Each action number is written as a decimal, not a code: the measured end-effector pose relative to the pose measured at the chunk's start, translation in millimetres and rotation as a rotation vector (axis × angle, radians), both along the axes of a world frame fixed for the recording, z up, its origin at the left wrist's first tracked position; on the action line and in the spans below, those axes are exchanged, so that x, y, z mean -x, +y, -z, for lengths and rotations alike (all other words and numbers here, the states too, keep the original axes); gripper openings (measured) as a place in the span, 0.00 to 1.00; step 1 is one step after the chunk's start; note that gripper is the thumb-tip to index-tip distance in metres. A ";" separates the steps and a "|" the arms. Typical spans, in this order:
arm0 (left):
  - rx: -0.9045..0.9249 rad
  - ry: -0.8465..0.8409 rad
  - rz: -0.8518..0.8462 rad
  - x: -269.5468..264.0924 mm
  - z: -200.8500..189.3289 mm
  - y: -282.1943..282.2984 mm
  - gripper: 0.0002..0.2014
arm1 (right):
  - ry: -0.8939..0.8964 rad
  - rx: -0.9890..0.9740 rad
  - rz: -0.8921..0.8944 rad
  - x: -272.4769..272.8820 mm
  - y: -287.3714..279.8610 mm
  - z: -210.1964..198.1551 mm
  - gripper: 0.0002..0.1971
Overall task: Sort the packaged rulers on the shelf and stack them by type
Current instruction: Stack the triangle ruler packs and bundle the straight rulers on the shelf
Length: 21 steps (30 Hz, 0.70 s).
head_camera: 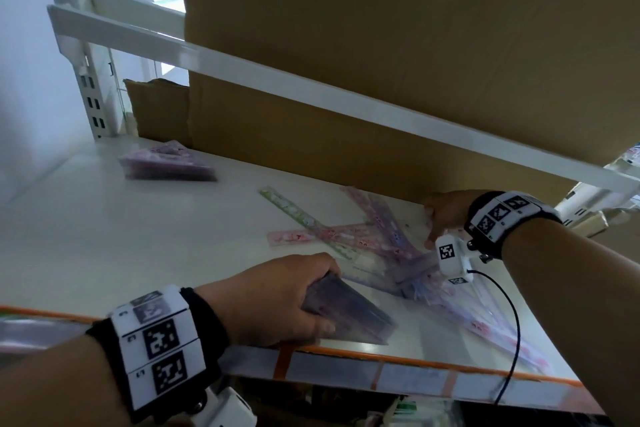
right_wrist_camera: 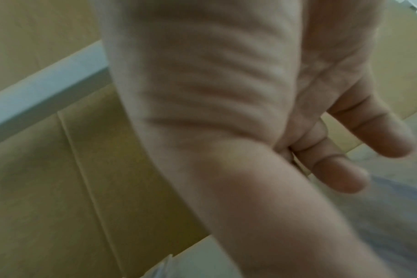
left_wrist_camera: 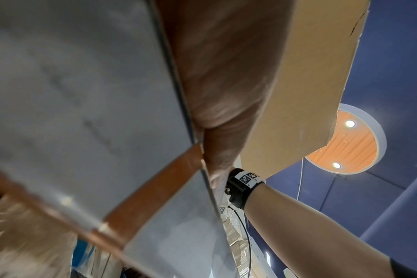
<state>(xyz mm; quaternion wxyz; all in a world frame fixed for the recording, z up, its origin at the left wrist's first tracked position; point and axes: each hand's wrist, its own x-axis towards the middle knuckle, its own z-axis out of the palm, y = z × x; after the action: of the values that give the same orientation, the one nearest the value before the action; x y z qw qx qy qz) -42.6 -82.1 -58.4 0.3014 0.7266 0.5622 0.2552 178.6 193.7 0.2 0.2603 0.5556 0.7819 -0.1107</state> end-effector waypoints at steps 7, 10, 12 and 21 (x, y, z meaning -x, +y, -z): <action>-0.010 0.021 -0.007 0.4 2.6 1.0 0.22 | 0.279 -0.192 -0.115 -17.8 8.3 4.3 0.18; -0.011 0.022 -0.004 0.2 1.7 0.9 0.23 | 0.473 -0.241 -0.111 -21.9 9.5 -4.3 0.16; -0.009 0.017 -0.002 -0.1 1.1 0.9 0.22 | 0.622 -0.309 -0.102 -24.3 7.2 -13.6 0.14; -0.016 0.030 -0.004 0.9 1.8 -1.1 0.23 | 0.902 -0.410 -0.175 -26.1 -70.6 -36.5 0.15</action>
<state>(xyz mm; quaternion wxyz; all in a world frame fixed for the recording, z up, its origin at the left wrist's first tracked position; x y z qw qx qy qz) -43.5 -83.2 -60.2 0.2869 0.7315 0.5660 0.2494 204.7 123.0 36.7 -0.2097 0.4244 0.8659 -0.1614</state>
